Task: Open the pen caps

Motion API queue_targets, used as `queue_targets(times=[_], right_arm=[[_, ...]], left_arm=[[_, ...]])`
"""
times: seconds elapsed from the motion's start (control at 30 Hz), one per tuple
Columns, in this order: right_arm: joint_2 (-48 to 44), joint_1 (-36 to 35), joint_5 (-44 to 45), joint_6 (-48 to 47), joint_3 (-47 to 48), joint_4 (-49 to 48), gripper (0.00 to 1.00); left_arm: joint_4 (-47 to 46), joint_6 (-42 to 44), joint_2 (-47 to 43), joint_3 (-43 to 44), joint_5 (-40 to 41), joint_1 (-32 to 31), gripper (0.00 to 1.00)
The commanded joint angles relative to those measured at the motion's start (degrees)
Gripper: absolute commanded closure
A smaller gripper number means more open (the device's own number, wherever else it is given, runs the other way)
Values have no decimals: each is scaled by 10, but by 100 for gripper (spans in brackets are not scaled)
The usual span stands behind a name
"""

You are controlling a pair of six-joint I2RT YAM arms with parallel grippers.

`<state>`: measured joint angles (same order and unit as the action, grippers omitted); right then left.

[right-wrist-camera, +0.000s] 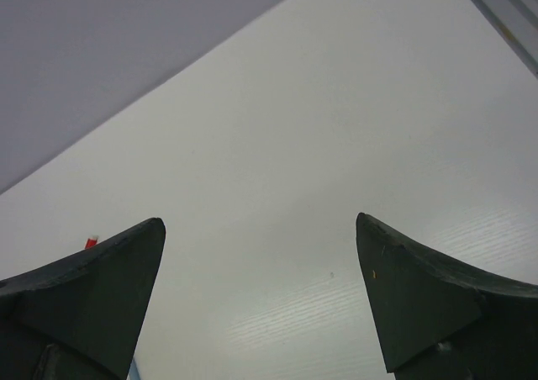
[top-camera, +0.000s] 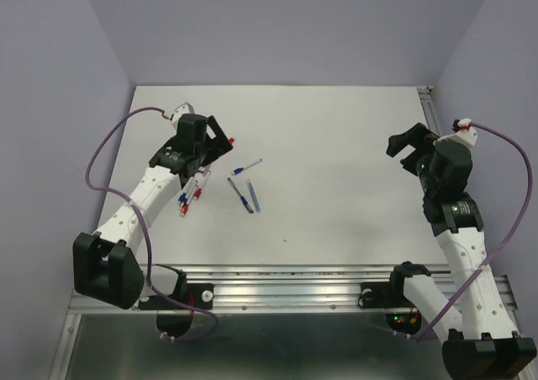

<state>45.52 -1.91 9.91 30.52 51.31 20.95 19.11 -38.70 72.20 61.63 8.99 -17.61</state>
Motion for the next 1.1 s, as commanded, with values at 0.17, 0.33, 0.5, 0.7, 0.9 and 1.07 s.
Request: queue_targets(times=[0.17,0.33,0.5,0.7,0.9,1.07], right_arm=[[-8,2,41,-5,-29,-58,0],[19,1,46,0,-22,-28,0],[31,2,70,4,-21,-14,0],[30,2,66,4,-31,-18,0],[25,2,59,4,-38,-26,0],[26,1,63,7,-41,-25,0]], left_arm=[[32,-33,101,-19,5,-58,1],[50,-49,156,-16,11,-63,1],[66,-61,206,-12,16,-71,7],[72,-69,252,-5,27,-72,19],[73,-67,290,12,25,-75,28],[80,-67,301,13,33,-76,32]])
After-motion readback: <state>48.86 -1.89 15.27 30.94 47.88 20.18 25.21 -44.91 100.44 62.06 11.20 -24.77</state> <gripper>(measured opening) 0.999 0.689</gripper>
